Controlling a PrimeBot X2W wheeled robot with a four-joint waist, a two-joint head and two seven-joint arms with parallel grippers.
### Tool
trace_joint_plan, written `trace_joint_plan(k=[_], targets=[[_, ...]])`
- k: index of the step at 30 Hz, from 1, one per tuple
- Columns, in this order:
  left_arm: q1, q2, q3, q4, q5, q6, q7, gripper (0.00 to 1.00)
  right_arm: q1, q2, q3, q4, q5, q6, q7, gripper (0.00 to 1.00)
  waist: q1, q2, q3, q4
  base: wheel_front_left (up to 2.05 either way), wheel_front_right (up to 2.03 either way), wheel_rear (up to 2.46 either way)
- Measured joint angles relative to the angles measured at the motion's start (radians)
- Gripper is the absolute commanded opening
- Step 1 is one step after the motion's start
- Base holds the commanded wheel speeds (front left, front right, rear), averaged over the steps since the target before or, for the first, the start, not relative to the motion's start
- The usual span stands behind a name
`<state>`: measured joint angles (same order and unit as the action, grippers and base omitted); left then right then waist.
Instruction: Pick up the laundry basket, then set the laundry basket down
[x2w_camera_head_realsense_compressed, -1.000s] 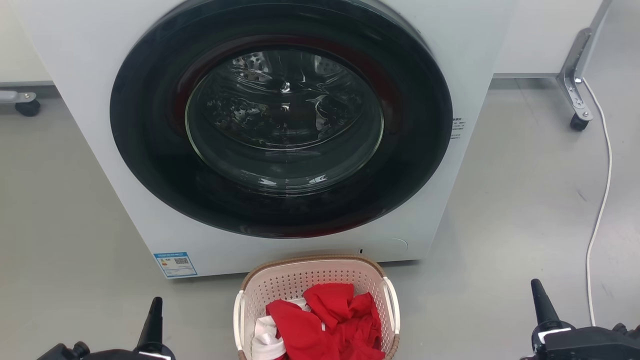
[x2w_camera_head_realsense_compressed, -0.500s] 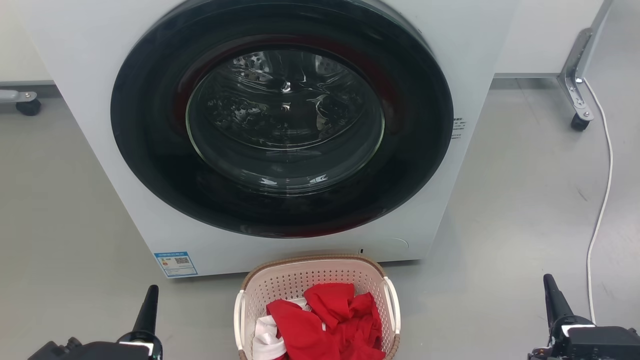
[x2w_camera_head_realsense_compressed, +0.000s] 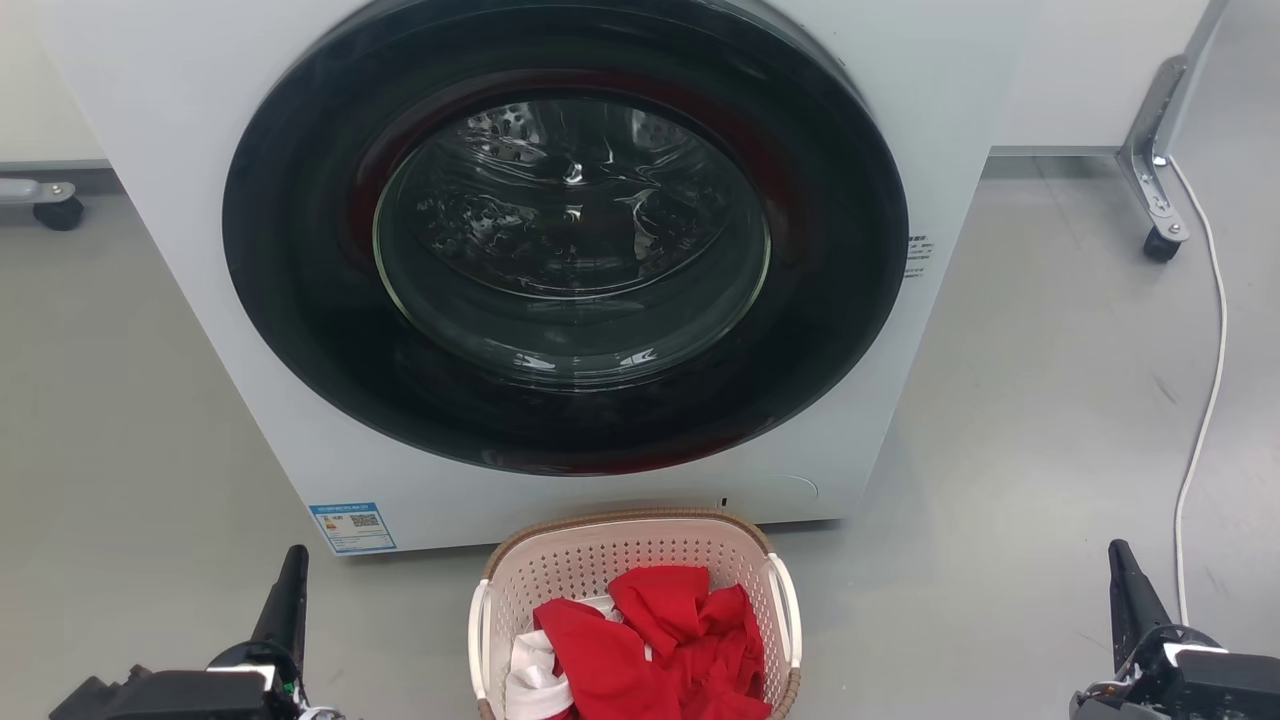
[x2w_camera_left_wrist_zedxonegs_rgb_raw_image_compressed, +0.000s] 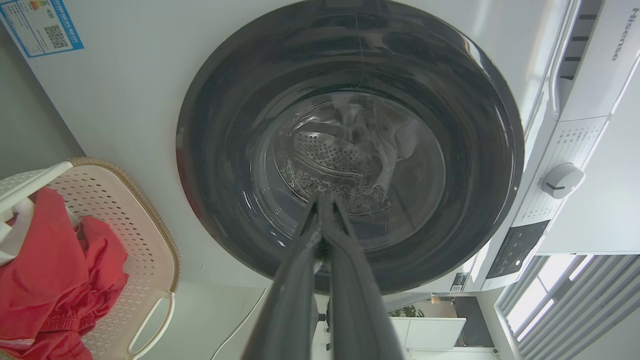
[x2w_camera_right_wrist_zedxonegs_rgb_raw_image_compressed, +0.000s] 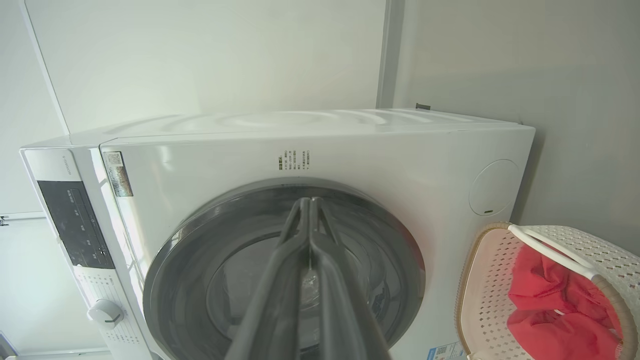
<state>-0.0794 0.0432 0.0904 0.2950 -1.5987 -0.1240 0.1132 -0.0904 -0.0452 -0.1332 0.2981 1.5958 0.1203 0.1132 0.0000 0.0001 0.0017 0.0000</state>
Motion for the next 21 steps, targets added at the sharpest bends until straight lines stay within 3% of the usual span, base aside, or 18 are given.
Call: trace_joint_plan(k=[21], targets=[[0.0,0.0,0.001,0.001,-0.002,0.0,0.0,0.0,-0.001,0.001,0.0,0.001,0.0,0.0,0.0,0.0,0.0,-0.0001,0.0,0.0,0.0,0.0,0.0]])
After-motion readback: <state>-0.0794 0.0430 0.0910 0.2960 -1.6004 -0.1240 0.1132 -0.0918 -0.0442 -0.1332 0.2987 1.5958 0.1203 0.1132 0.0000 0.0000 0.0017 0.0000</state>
